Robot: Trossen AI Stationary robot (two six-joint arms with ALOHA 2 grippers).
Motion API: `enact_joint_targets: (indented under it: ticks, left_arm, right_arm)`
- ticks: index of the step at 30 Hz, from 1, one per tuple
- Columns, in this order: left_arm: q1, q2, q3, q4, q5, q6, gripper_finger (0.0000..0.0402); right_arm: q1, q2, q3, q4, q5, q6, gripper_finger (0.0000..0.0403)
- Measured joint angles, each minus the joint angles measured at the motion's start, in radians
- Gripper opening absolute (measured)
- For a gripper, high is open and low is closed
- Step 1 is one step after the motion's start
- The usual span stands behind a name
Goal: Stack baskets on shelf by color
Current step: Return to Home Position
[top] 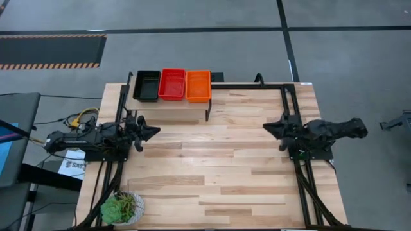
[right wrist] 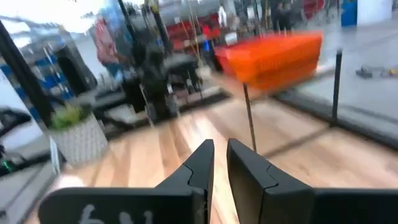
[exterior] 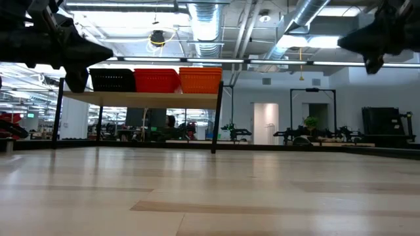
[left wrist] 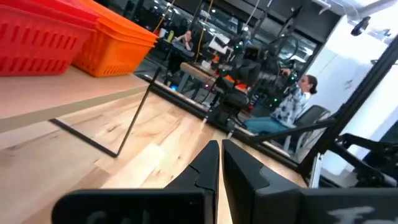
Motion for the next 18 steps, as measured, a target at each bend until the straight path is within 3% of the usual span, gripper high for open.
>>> enact_joint_targets:
  ticks: [11,18]
  left_arm:
    - [-0.020,0.000,-0.001,0.003,-0.002,0.002,0.0006]
    - [-0.020,0.000,-0.002,0.003,-0.001,-0.014,0.0006]
  right_arm:
    - [0.000,0.000,-0.176,0.165,-0.001,-0.003,0.0069]
    - [-0.002,0.014,-0.186,0.206,0.000,-0.008,0.0069]
